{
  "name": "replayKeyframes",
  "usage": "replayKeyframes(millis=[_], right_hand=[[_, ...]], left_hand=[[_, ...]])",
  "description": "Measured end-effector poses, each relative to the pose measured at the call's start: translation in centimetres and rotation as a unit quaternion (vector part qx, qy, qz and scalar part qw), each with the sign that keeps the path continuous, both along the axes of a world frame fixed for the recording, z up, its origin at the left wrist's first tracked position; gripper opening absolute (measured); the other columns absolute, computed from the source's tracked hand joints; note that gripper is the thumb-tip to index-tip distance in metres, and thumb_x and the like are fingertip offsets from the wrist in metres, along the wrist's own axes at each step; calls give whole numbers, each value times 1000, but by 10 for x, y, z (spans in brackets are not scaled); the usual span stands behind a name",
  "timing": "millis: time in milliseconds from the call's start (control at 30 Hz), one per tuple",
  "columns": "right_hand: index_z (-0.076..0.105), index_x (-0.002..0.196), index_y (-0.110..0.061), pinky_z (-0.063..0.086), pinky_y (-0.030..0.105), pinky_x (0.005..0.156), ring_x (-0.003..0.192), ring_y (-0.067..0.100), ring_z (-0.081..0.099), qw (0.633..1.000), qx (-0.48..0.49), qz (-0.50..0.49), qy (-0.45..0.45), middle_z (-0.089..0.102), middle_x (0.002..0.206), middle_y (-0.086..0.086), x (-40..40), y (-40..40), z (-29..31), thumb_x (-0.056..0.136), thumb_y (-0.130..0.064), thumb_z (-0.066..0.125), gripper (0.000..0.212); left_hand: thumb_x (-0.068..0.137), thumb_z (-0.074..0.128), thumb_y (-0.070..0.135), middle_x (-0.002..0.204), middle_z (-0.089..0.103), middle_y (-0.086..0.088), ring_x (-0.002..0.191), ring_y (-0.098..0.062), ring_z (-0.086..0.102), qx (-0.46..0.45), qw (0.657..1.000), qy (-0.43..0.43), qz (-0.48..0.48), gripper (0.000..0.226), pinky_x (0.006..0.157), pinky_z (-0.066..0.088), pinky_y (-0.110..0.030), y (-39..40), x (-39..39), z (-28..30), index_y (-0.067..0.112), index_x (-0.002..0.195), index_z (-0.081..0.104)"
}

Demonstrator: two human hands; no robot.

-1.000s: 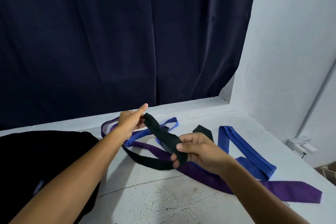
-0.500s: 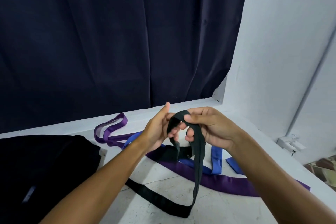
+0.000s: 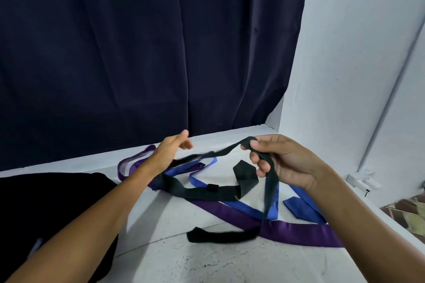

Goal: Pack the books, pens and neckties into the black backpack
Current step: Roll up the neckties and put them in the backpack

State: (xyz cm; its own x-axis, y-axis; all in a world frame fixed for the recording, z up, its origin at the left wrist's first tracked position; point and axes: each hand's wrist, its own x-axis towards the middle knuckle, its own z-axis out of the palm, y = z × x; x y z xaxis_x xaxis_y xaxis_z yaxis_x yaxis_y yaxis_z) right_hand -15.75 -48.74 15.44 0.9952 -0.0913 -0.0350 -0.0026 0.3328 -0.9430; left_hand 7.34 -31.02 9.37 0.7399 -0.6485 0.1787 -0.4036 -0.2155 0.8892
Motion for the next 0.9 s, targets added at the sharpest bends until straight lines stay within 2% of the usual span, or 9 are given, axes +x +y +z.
replayKeyframes(millis=[100, 167, 300, 400, 533, 633, 733, 800, 900], right_hand=[[65, 97, 6, 51, 26, 46, 40, 11, 54, 1000, 1, 9, 4, 63, 64, 11, 10, 8, -2, 81, -12, 59, 25], [66, 98, 6, 51, 26, 48, 42, 12, 56, 1000, 10, 20, 5, 64, 67, 12, 15, 11, -4, 82, -12, 59, 26], [66, 100, 6, 53, 28, 50, 45, 14, 58, 999, 17, 34, 6, 65, 70, 14, 13, 9, -5, 83, -11, 58, 25], [70, 86, 3, 53, 28, 49, 43, 14, 59, 999, -4, 23, 24, 66, 69, 14, 9, 6, -7, 81, -10, 60, 17], [64, 84, 4, 52, 27, 49, 42, 14, 57, 997, -27, 54, 40, 63, 67, 15, 4, 5, -13, 83, -8, 60, 12], [63, 89, 6, 51, 28, 47, 39, 14, 55, 996, -42, 66, 43, 62, 61, 13, -2, 3, -15, 83, -6, 57, 15], [69, 87, 4, 52, 29, 48, 40, 15, 55, 997, -24, 67, 18, 61, 61, 13, -7, -5, -16, 85, -5, 57, 15], [71, 88, 3, 53, 30, 50, 41, 15, 56, 997, -3, 81, -10, 62, 62, 12, -9, -11, -15, 80, -9, 72, 15], [74, 91, 0, 54, 29, 51, 42, 14, 57, 995, -7, 87, -38, 64, 64, 10, -12, -19, -11, 62, -22, 89, 40]], left_hand=[[84, 38, 65, 104, 73, 1, 109, -13, 64, -48, 987, 57, -144, 58, 104, 40, -36, -17, -42, 13, 20, 95, 73], [91, 34, 56, 94, 72, 2, 98, -14, 66, -76, 969, 121, -199, 54, 96, 45, -35, -29, -66, 17, 16, 99, 70], [93, 28, 59, 75, 62, -9, 67, -22, 59, -111, 937, 218, -249, 62, 74, 50, -34, -39, -87, 14, 16, 77, 70], [94, 36, 62, 60, 41, -8, 50, -16, 36, -125, 941, 239, -206, 64, 53, 37, -29, -39, -85, 9, 6, 79, 62], [84, 37, 64, 52, 30, 3, 49, -10, 25, -137, 965, 193, -115, 61, 49, 15, -27, -38, -66, 9, 10, 66, 59], [93, 28, 63, 54, 26, 2, 48, -9, 22, -118, 981, 144, -45, 68, 44, 16, -21, -28, -38, 8, 13, 58, 58], [99, 19, 60, 51, 26, 4, 47, -9, 21, -88, 989, 116, 34, 72, 42, 18, -19, -9, -5, 0, 11, 61, 56], [98, 16, 63, 49, 27, 5, 47, -9, 22, -78, 987, 120, 71, 75, 42, 18, -19, 4, 9, -5, 9, 64, 56], [97, 15, 65, 47, 29, 4, 48, -11, 23, -62, 985, 120, 106, 78, 45, 18, -22, 17, 23, -11, 7, 65, 56]])
